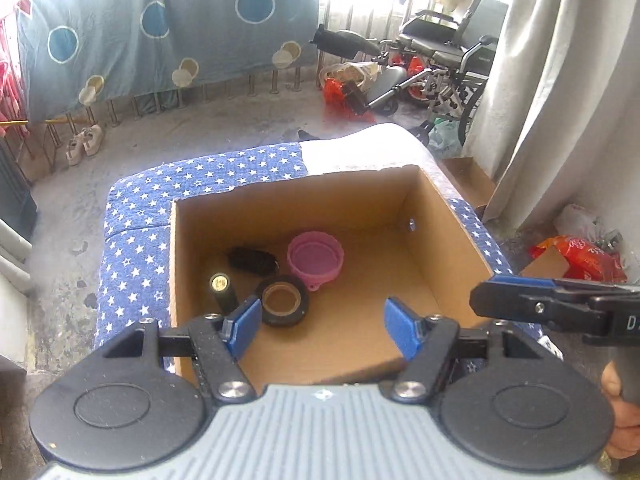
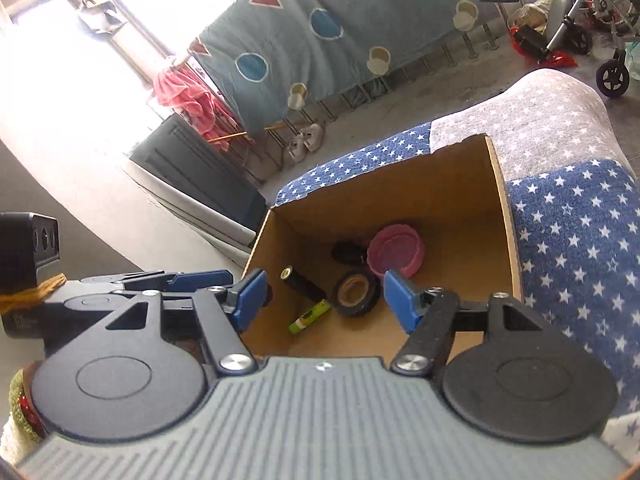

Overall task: Organize rigid objects
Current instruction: 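Withdraw the right gripper and move it to the white plug charger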

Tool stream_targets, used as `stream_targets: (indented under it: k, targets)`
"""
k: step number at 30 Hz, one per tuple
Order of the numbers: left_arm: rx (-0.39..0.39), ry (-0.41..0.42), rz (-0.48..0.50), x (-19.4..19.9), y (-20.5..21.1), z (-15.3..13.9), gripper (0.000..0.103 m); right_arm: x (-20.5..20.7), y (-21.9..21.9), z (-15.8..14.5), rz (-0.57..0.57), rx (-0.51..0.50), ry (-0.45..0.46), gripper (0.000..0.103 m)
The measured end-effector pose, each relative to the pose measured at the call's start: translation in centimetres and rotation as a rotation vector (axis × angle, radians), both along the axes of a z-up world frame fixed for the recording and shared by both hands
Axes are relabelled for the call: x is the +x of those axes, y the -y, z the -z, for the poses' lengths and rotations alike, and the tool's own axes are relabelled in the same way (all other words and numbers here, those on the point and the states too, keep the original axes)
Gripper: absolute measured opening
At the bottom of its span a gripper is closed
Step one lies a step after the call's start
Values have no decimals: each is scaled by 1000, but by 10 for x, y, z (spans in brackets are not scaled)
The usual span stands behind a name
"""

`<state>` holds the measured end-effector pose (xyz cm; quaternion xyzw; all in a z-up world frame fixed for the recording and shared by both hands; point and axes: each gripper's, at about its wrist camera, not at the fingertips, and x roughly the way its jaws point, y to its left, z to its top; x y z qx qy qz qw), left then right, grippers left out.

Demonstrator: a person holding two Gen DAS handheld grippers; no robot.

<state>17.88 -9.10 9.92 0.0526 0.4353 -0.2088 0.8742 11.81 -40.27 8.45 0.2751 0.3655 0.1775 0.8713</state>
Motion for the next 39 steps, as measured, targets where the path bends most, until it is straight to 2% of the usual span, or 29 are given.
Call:
stream_targets:
  k: [4, 7, 10, 12, 14, 16, 20, 24, 30, 34, 39]
  targets:
    - [-34, 19, 72, -55, -32, -2, 72, -67, -14, 17, 37, 18, -18, 79]
    - [-85, 41, 75, -88, -62, 3, 73, -99, -31, 35, 74, 2, -50, 82]
    - [-133, 55, 36, -111, -91, 12, 74, -118, -50, 46, 95, -37, -78, 86]
    - [-140, 59, 17, -123, -102, 20, 76, -125, -62, 49, 94, -74, -82, 94]
    - [-148, 52, -4, -128, -108, 31, 76, -125, -73, 52, 97, -131, -86, 100]
    - [-152, 53, -17, -132, -108, 41, 76, -120, -81, 53, 104, -196, -81, 102]
    - [-54, 92, -23, -145, -93, 61, 76, -110, -89, 54, 133, -289, -84, 102]
    - [23, 112, 20, -153, -77, 74, 76, -104, -91, 59, 162, -378, -74, 102]
    - [69, 111, 70, -153, -58, 88, 76, -104, -91, 61, 236, -530, -33, 102]
    - [83, 100, 85, -149, -49, 93, 76, -106, -88, 59, 212, -596, 51, 102]
    - [94, 70, 87, -142, -44, 102, 76, -102, -82, 57, 207, -652, 83, 102]
